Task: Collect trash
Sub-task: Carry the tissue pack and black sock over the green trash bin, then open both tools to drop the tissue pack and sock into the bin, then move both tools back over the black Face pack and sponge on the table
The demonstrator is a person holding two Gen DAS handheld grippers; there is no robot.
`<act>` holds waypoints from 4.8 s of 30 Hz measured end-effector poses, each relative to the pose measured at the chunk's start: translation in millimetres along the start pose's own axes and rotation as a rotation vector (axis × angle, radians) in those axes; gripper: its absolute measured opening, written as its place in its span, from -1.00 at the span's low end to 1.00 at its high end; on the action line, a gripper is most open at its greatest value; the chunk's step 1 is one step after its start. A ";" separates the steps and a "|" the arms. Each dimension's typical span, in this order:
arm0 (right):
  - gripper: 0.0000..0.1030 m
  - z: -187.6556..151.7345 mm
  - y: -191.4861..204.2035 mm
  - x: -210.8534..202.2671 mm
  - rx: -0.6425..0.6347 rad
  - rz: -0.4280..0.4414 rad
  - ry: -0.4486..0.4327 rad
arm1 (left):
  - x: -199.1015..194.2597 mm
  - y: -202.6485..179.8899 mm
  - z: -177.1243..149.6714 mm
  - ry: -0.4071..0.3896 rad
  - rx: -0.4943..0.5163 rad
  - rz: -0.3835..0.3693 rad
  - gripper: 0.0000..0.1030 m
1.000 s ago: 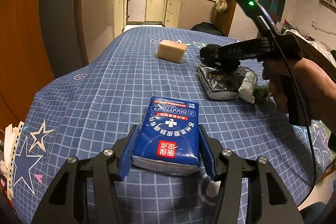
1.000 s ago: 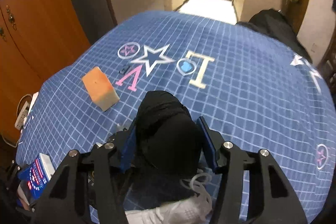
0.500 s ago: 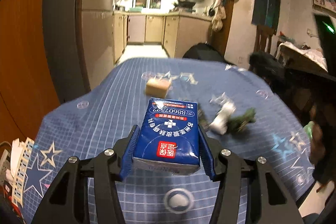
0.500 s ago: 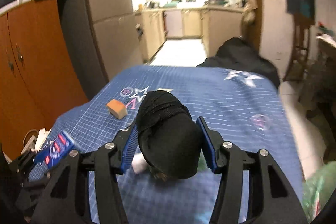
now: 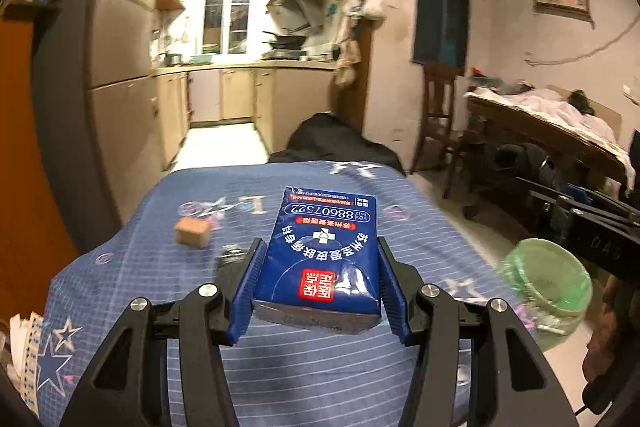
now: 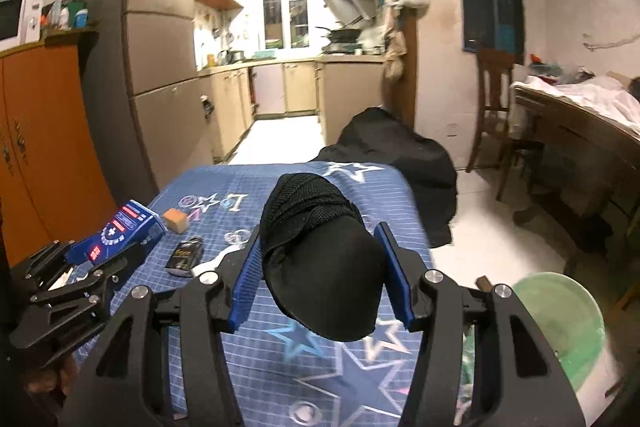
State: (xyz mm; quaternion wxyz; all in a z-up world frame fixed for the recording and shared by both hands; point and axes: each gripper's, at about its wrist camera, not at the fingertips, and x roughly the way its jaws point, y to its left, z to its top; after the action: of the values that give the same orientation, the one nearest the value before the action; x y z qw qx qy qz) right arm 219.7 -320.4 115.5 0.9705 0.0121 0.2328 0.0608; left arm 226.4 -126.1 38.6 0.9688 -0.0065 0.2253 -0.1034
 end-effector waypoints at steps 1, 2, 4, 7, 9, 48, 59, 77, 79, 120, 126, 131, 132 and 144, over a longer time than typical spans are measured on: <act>0.01 -0.6 -6.5 -3.6 0.006 -0.010 -0.005 | 0.2 -8.3 2.0 -0.001 0.006 -0.010 0.06; 0.01 -1.0 -15.5 -9.7 0.012 -0.022 -0.011 | 0.9 -19.3 4.7 -0.002 0.014 -0.026 0.06; 0.01 -1.6 -31.2 -18.3 0.027 -0.053 -0.020 | 2.1 -39.4 10.4 -0.007 0.026 -0.051 0.06; 0.01 -1.9 -55.4 -29.3 0.046 -0.097 -0.027 | 4.6 -66.7 18.3 -0.017 0.044 -0.084 0.06; 0.02 -2.5 -73.3 -35.7 0.060 -0.131 -0.027 | 7.2 -89.8 23.8 -0.020 0.060 -0.114 0.06; 0.02 -102.0 -340.5 18.7 0.351 -0.321 0.378 | 225.1 -409.5 -6.5 0.332 0.331 -0.426 0.06; 0.02 -120.4 -354.1 40.6 0.361 -0.291 0.461 | 299.6 -427.6 -49.6 0.508 0.390 -0.408 0.06; 0.33 -118.3 -361.9 30.1 0.385 -0.301 0.395 | 304.1 -417.0 -50.9 0.489 0.385 -0.360 0.58; 0.33 -116.6 -361.5 28.6 0.384 -0.302 0.389 | 302.7 -416.4 -50.9 0.489 0.388 -0.357 0.58; 0.65 -103.9 -123.2 23.0 0.208 0.070 0.282 | 183.4 110.9 -13.3 0.352 -0.139 0.301 0.58; 0.65 -98.0 -80.0 40.1 0.143 0.123 0.317 | 212.8 114.2 -22.4 0.428 -0.112 0.248 0.58; 0.65 -88.0 -52.2 55.5 0.116 0.178 0.339 | 219.9 120.7 -32.5 0.428 -0.139 0.230 0.52; 0.65 -85.4 -46.0 59.1 0.111 0.193 0.343 | 216.8 125.3 -33.2 0.416 -0.152 0.232 0.30; 0.45 -57.8 44.0 159.8 0.113 0.390 0.454 | 171.9 170.6 -47.7 0.387 -0.272 0.164 -0.14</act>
State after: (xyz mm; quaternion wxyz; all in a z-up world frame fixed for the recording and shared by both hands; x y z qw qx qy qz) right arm 329.9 -257.3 -5.7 0.8616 0.0968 0.4400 0.2339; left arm 390.0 7.5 -89.2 0.9030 -0.0985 0.4181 0.0073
